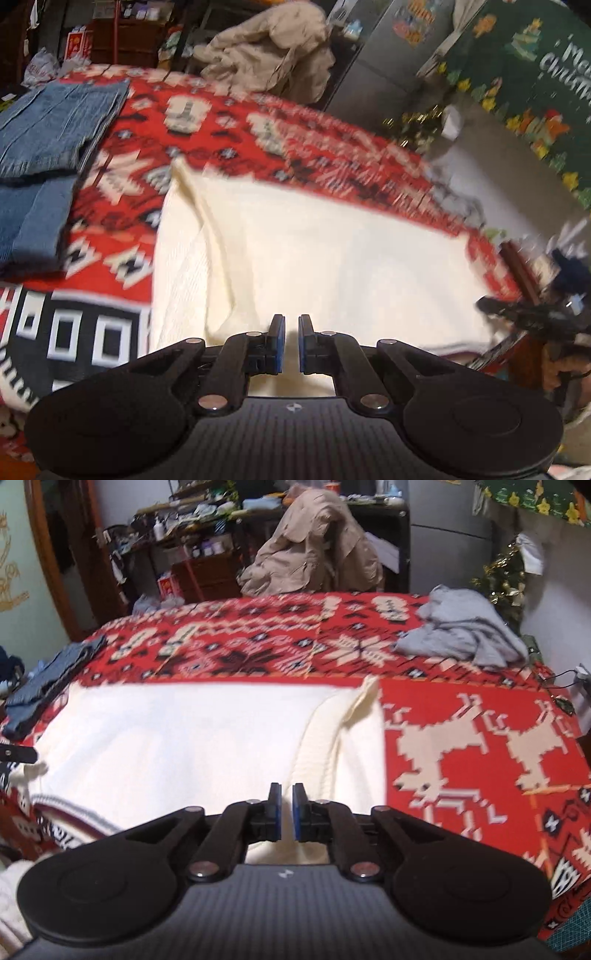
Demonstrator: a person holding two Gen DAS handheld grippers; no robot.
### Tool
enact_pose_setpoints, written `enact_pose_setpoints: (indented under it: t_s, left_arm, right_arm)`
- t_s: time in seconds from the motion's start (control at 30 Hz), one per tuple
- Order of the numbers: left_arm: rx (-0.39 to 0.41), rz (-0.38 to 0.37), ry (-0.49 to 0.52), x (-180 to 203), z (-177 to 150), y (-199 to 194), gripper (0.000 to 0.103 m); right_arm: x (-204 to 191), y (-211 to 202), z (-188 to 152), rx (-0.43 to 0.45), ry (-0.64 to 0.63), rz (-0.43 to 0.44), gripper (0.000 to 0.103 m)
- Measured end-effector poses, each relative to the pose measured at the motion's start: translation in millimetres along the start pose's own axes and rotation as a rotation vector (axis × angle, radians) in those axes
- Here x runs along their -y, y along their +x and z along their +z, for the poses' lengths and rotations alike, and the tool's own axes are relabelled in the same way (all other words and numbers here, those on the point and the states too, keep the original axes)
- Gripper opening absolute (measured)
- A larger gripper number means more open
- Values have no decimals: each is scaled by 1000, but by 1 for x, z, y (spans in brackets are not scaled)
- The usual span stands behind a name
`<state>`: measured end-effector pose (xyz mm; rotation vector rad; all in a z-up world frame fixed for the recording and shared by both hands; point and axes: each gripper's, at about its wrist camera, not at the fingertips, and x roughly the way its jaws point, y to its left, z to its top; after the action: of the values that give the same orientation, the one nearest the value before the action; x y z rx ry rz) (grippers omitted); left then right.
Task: Fold clothes
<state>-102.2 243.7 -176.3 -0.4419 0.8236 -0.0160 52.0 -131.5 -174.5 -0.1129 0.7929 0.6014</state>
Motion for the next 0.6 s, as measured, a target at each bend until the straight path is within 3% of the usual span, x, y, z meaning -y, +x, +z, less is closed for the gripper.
enact_pose_setpoints:
  t_s: [0.1,0.33,0.6]
  left_arm:
    - [2,-7,-43,-13,-10,-8,3]
    - [75,93,-122,-39,-21,-43,5]
    - [87,126,-139,-47,-22,-50,23]
  right_arm:
    - [-1,-5,-12,-4,-7,1,6]
    - [15,-26,-26,-12,46,-13,8]
    - [13,-25,-22,-5,70,-10,13]
